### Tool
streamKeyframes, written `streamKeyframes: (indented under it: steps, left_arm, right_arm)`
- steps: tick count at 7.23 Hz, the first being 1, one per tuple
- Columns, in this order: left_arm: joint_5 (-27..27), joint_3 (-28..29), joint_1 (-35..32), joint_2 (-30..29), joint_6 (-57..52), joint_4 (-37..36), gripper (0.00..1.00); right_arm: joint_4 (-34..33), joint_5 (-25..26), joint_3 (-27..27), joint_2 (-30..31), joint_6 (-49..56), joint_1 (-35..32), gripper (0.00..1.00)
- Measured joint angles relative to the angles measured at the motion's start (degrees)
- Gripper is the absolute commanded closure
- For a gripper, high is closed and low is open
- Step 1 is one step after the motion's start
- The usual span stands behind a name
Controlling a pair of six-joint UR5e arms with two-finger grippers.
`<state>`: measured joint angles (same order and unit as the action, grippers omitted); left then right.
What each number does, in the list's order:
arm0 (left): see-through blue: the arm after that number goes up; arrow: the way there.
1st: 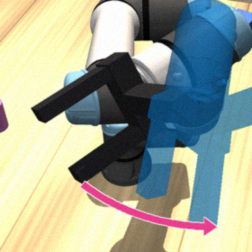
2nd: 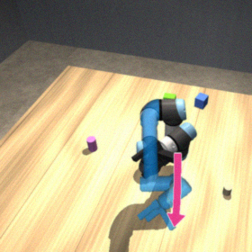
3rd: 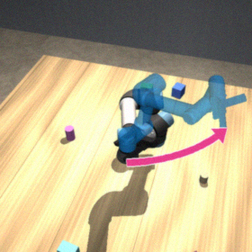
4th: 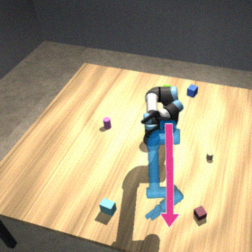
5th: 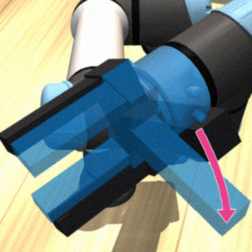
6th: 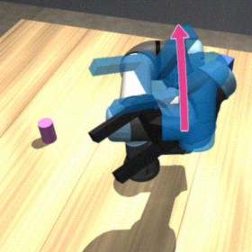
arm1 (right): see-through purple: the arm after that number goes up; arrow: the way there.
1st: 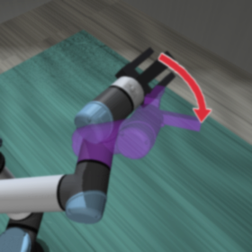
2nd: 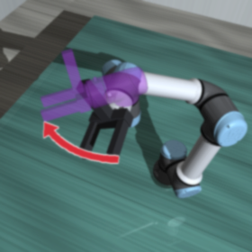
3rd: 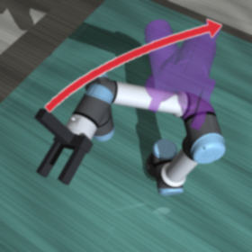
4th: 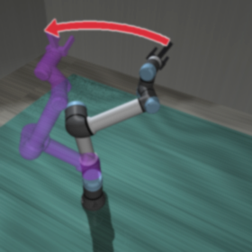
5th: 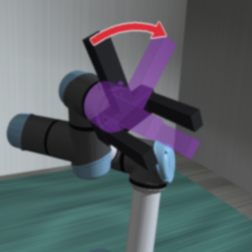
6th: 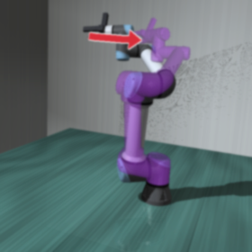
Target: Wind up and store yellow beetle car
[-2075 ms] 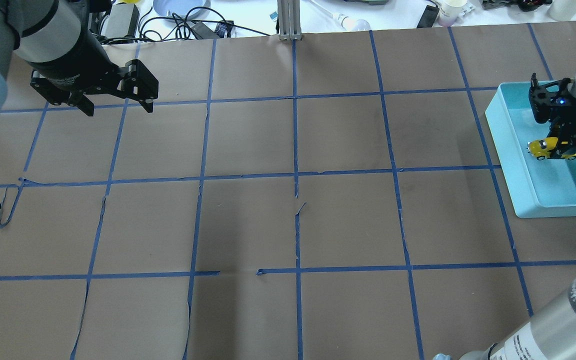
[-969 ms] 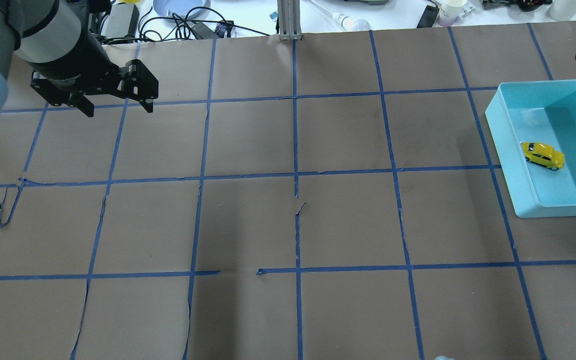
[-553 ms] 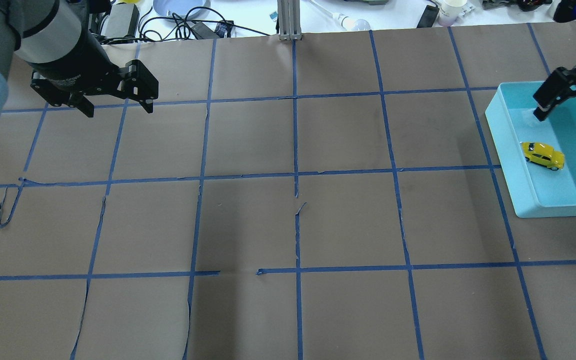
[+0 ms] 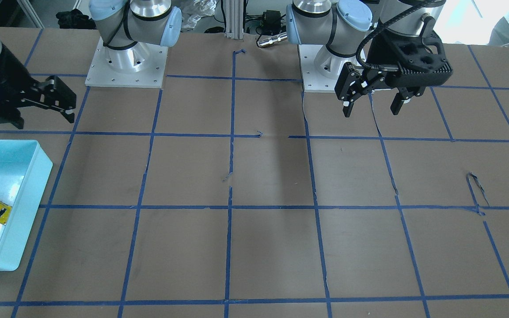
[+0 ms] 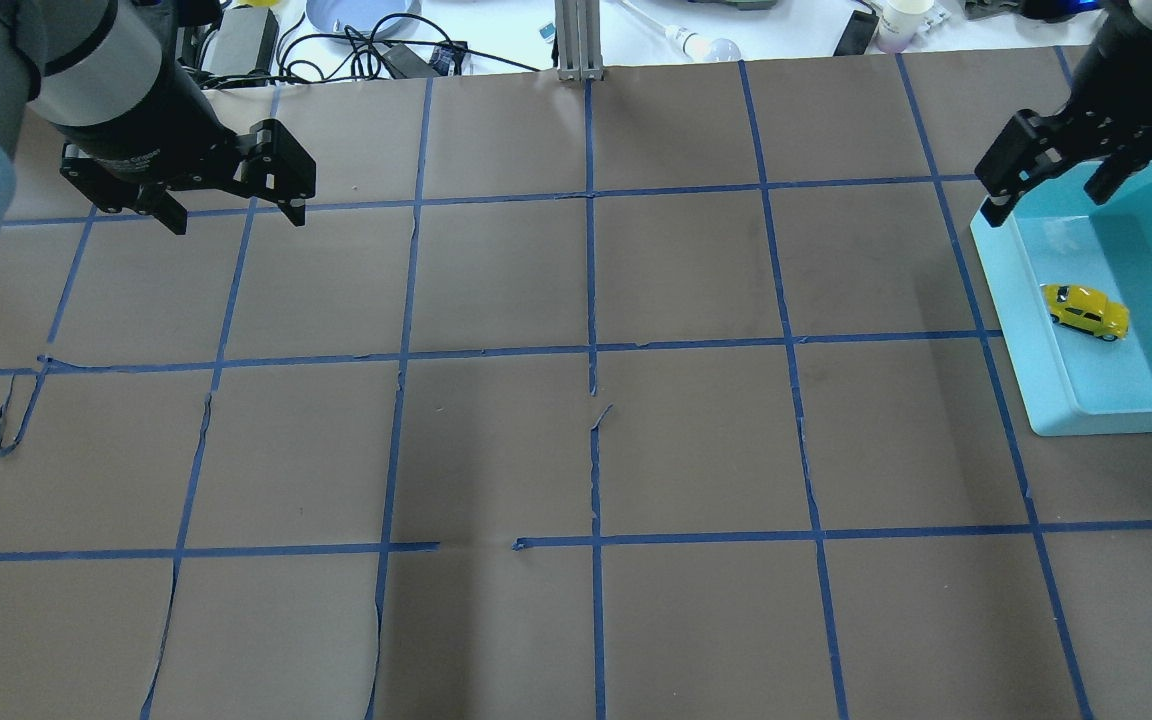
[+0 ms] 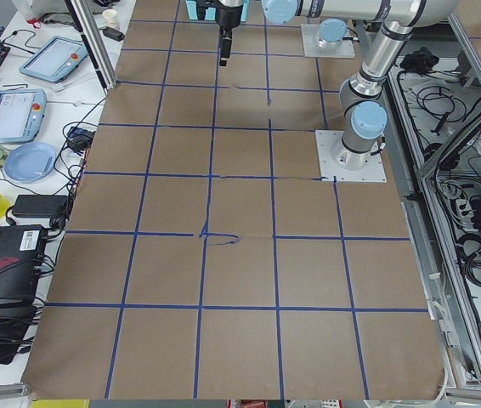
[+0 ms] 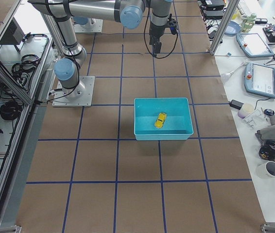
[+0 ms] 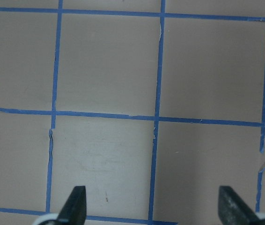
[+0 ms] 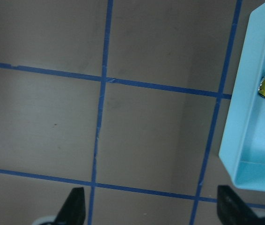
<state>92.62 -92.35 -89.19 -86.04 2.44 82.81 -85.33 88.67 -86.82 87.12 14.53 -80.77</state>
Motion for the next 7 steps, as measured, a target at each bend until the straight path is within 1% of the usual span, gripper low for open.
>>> streamKeyframes:
  steps: [1,2,5,7]
  left_arm:
    - [-0.04,-0.01,0.03,0.00,-0.11,-0.01,0.00]
    - [-0.04,-0.01,0.05,0.00,-0.21,-0.01,0.00]
    - [0.01,0.16,0.13,0.00,-0.45,-0.02,0.00]
    - [0.02,0.16,0.18,0.00,-0.50,-0.01,0.00]
  right_arm:
    - [0.05,-0.55,-0.07,0.09,-6.97,-3.20,0.00]
    - [0.09,-0.67,-0.16,0.51,-10.49,-5.16,0.00]
    - [0.22,0.88,-0.38,1.34,-16.88,-7.65,0.00]
    - [0.10,1.33,-1.29,1.50,-18.08,-8.56,0.00]
